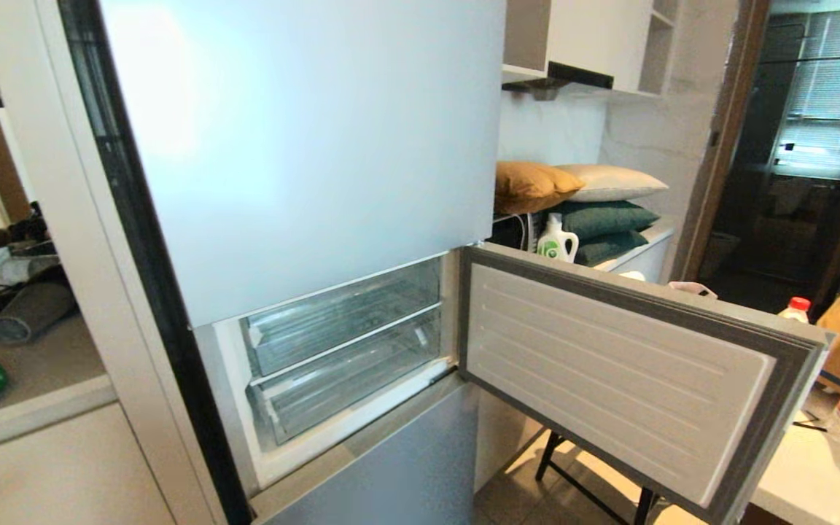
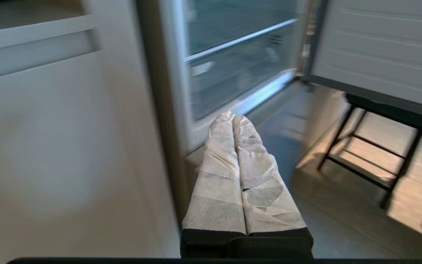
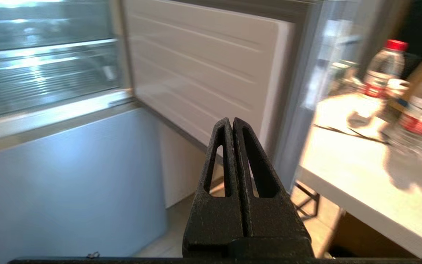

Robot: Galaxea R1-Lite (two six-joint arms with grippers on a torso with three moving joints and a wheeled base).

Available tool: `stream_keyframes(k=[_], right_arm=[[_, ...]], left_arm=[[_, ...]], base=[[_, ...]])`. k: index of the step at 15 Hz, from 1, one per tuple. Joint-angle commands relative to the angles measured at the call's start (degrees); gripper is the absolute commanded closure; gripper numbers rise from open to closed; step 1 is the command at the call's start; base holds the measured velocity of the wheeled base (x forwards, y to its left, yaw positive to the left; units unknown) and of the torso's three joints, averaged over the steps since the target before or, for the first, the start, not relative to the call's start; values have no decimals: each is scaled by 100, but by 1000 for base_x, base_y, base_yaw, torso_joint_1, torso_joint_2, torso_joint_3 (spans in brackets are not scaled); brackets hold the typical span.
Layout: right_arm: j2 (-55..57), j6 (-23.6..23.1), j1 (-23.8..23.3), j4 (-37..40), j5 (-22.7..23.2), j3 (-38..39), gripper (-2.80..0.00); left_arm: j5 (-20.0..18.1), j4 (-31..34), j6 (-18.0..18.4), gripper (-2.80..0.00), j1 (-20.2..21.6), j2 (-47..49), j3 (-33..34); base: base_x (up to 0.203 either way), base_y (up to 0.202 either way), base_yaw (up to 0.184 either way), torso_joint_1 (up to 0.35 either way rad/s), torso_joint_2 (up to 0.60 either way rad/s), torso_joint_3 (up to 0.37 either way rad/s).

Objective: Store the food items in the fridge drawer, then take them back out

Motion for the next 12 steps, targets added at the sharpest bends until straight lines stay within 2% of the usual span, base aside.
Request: stream_keyframes(k=[1, 6, 9, 12], right_arm=[[11, 25, 5, 0, -5, 1, 0], [11, 25, 5, -15, -52, 1, 0], [335, 169, -1, -35, -595, -448, 0], [503, 300, -11, -60, -691, -466, 0]], left_arm=[[0, 5, 1, 0, 0, -11, 0], [0, 5, 1, 0, 0, -11, 0], [0, 5, 1, 0, 0, -2, 0], [0, 5, 1, 0, 0, -11, 0]], base=[[-5, 2, -86, -3, 2, 3], [0, 0, 0, 0, 0, 0], [0, 0, 0, 0, 0, 0], [0, 0, 0, 0, 0, 0]])
